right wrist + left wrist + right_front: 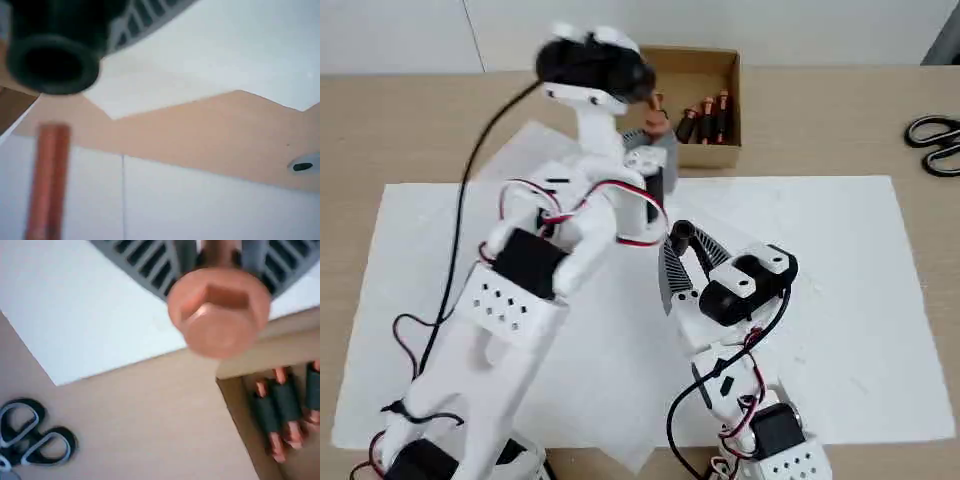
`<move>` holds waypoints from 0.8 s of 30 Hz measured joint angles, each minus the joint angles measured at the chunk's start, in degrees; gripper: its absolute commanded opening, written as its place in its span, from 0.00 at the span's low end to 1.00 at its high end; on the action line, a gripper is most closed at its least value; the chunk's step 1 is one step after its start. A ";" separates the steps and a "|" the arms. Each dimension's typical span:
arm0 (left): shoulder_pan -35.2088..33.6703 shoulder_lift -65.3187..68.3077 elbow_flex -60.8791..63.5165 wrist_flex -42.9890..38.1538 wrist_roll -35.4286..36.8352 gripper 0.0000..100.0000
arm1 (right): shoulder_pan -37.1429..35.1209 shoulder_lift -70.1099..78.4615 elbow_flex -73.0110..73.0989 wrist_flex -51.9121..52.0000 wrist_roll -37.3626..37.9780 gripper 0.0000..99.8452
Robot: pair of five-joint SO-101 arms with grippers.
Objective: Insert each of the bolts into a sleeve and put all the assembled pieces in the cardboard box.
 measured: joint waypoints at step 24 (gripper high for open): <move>5.54 -6.42 0.18 2.73 -6.86 0.00 | -1.14 0.00 0.00 3.16 0.00 0.00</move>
